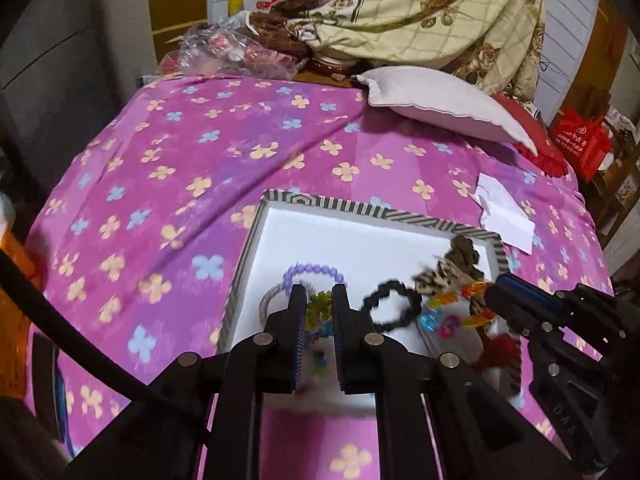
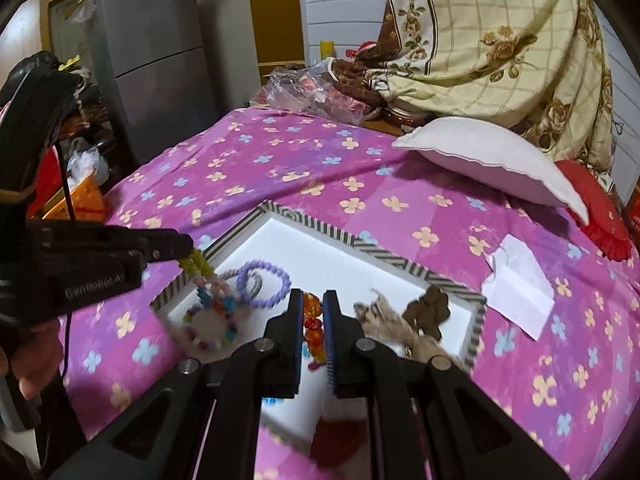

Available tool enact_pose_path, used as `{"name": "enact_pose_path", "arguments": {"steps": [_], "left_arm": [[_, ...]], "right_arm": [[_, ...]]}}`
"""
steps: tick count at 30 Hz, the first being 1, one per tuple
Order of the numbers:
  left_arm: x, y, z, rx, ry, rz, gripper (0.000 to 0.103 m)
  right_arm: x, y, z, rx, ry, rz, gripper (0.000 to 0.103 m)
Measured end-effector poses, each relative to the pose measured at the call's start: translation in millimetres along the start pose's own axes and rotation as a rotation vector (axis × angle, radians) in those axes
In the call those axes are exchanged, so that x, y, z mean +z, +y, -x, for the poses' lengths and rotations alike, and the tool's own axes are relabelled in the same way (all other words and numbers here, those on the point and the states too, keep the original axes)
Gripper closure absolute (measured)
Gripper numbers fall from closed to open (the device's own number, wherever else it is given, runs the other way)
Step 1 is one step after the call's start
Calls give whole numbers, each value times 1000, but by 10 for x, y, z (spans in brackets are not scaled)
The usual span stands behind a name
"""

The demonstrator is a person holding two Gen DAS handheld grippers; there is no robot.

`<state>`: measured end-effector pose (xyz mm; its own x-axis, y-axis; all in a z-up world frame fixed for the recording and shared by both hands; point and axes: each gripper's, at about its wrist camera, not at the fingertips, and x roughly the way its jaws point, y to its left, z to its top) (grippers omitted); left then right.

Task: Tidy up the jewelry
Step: 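Carry both bracelets into the tray and open both tools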

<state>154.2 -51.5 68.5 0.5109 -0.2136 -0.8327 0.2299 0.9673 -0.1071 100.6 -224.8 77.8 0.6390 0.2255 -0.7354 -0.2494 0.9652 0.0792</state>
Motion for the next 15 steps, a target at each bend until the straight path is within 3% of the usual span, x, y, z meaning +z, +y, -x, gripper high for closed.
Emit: {"name": "enact_pose_path", "arguments": {"steps": [8,15], "left_arm": [[411,3,-603,-11,39,20,94],[557,196,-930,22,50,64,94]], "right_arm": [[311,-201,-715,23,44,-64,94],[299,-538,-1209,-27,120,-133,94]]}}
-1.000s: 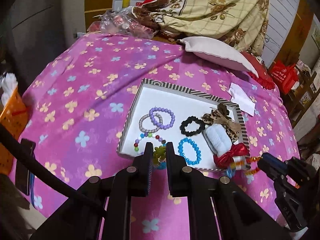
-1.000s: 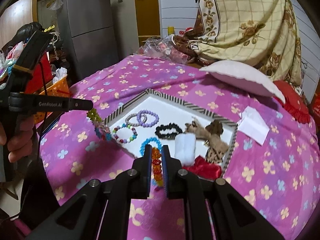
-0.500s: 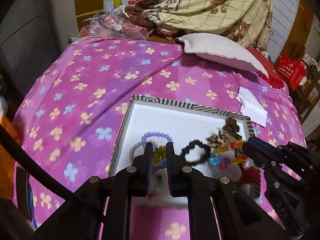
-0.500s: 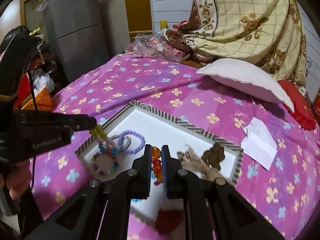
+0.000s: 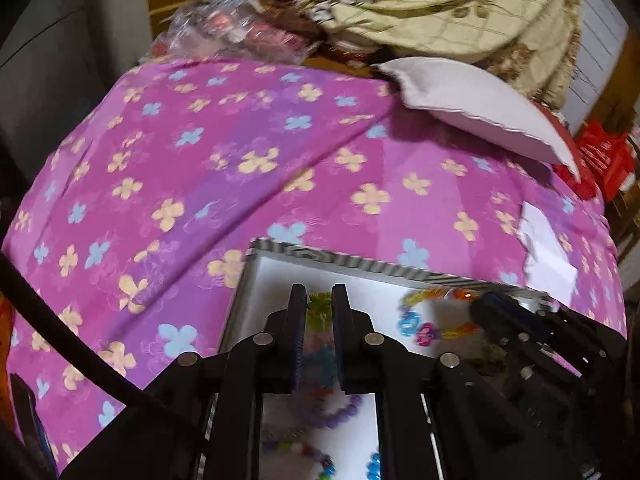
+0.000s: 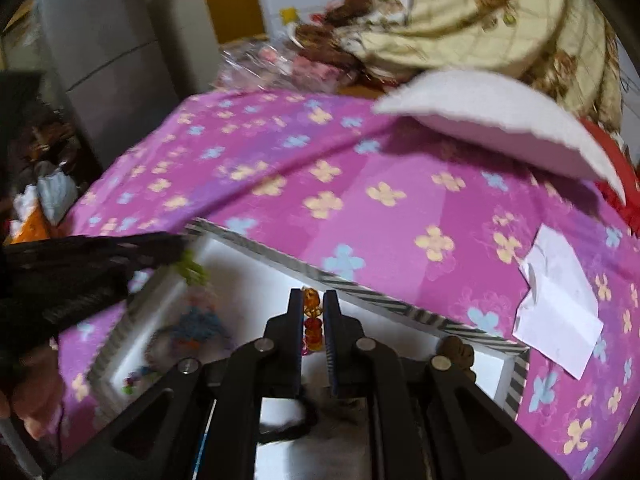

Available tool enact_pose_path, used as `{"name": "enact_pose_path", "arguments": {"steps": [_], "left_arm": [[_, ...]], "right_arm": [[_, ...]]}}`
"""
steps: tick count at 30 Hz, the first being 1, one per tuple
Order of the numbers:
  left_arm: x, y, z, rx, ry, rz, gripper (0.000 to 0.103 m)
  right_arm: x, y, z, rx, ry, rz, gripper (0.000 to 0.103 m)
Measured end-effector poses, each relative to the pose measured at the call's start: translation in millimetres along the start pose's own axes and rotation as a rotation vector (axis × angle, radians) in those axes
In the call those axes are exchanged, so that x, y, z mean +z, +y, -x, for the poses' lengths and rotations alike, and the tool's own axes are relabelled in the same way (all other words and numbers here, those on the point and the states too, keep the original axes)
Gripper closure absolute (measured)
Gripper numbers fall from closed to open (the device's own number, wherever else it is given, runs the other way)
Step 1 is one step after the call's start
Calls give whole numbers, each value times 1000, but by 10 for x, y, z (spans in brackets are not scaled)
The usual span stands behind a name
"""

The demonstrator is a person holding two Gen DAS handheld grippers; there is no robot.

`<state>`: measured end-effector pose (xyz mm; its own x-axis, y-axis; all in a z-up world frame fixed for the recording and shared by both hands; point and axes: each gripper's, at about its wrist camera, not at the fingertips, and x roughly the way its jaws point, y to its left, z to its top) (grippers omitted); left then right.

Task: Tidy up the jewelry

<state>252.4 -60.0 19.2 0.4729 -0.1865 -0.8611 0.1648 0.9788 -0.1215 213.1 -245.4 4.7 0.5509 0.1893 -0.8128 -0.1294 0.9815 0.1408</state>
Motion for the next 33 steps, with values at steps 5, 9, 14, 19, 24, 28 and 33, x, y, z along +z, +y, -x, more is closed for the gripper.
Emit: {"name": "enact_pose_path", "arguments": {"steps": [5,9,14,19,24,28,33], "left_arm": [[-80,137,-218,40,33,9,94],[-148,178,-285,54,42,6,93],[-202,144,-224,60,19,-17,86],[-279,140,-116,68,-7,-27,78],[-403,147,48,101,-44,-45,78],[-519,164,235,119,-81,-43,78],[-727,128,530,134,-144,-65,78]], "right_arm": [[-99,-115,-202,-34,49,-5,93],[-136,-107,-228,-54,62,10,90],[-158,-125,-100,-47,33,-11,73],[-217,-70,113,-41,-6,-3,69],[-304,-38,335,-40,-46,-11,63],[-458,11,560,-32,-76,-18,58],[-713,99,857,-41,-117,-21,54]]}}
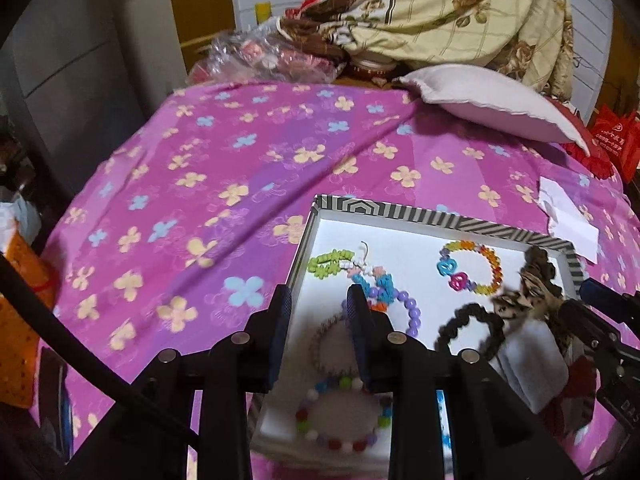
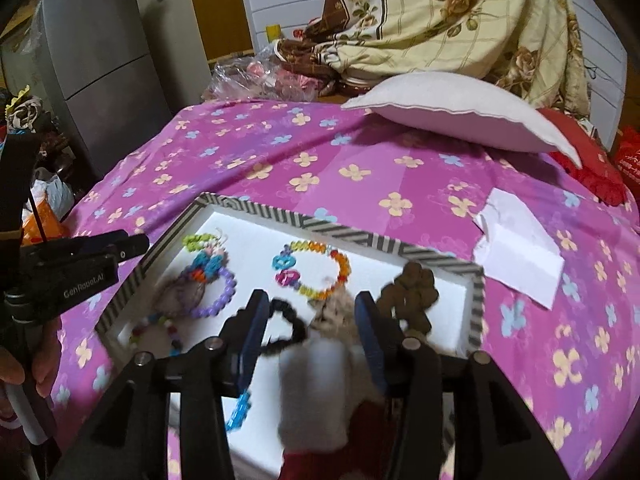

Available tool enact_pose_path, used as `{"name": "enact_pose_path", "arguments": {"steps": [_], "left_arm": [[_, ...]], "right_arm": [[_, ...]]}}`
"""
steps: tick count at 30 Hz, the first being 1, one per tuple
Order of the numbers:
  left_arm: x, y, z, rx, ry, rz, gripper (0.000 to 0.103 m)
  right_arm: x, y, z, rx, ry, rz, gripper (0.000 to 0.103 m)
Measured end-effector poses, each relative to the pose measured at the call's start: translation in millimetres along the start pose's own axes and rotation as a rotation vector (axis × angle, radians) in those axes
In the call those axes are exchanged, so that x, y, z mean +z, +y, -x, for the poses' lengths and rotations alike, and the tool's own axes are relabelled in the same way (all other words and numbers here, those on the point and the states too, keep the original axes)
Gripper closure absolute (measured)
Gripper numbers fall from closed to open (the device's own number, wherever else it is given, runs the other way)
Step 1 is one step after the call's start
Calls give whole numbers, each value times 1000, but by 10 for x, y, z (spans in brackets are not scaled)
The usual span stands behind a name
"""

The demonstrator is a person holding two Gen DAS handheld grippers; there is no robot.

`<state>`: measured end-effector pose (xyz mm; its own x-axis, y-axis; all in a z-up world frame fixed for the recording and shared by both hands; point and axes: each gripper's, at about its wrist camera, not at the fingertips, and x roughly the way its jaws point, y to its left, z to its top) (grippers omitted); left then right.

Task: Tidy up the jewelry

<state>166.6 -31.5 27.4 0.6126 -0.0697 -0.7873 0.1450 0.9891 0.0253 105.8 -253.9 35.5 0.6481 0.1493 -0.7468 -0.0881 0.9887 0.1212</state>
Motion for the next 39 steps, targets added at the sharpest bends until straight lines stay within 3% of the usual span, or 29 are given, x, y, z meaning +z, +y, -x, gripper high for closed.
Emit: {"name": "enact_pose_path", "arguments": {"steps": [10,20,39], "left_arm": [[-425,52,503,-5,-54,29,78],[-767,58,838,14,-84,30,78],[-960,-51,1176,10,-128,41,78]], "right_arm": [[-442,150,493,-19,-40,-34,44],[-735,246,708,-33,-43,-74,38],[-847,397,1018,-60,-72,-80,33]]}}
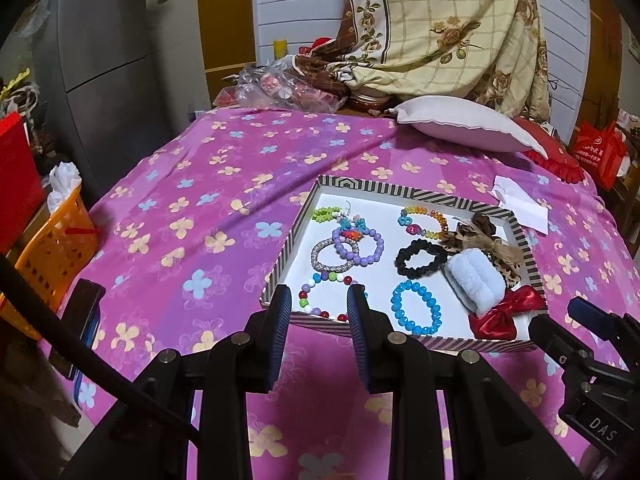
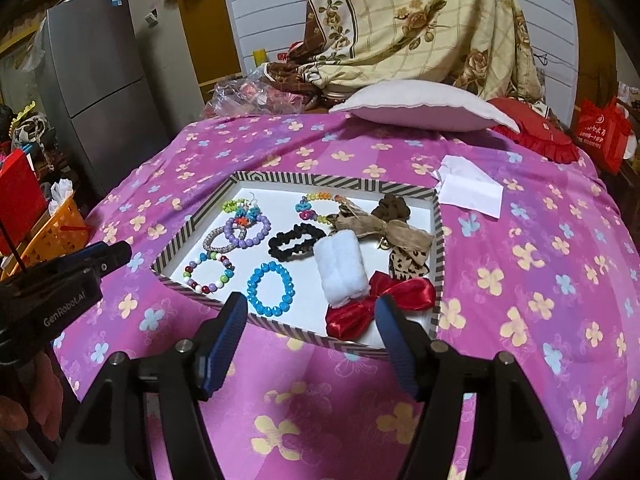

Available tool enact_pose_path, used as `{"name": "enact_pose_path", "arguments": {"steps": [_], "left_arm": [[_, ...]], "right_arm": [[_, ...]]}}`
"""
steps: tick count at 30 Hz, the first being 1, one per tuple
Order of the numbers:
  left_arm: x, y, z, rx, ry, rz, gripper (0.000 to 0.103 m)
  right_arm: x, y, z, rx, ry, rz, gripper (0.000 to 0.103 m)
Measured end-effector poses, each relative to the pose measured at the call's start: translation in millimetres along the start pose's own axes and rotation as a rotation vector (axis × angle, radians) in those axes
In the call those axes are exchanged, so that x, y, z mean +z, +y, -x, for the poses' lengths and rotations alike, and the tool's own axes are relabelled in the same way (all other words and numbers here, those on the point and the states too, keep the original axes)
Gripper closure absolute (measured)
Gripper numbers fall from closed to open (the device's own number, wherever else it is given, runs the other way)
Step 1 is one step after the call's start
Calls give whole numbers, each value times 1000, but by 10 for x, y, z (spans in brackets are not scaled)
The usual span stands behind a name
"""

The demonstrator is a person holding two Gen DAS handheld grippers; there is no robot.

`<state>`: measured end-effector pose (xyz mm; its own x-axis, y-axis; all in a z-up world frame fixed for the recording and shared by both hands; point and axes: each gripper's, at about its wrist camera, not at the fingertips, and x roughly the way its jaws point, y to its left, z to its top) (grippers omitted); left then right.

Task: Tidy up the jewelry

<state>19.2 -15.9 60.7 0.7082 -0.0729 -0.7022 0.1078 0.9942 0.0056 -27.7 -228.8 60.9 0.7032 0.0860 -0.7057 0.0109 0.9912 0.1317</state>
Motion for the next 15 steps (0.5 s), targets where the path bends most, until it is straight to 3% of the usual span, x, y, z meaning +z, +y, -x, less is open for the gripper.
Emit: {"name": "enact_pose_path", "arguments": {"steps": [15], "left_arm": [[28,-27,40,10,-10,-7,78]], "right_arm": [[29,4,26,1,-6,-3,31]]}}
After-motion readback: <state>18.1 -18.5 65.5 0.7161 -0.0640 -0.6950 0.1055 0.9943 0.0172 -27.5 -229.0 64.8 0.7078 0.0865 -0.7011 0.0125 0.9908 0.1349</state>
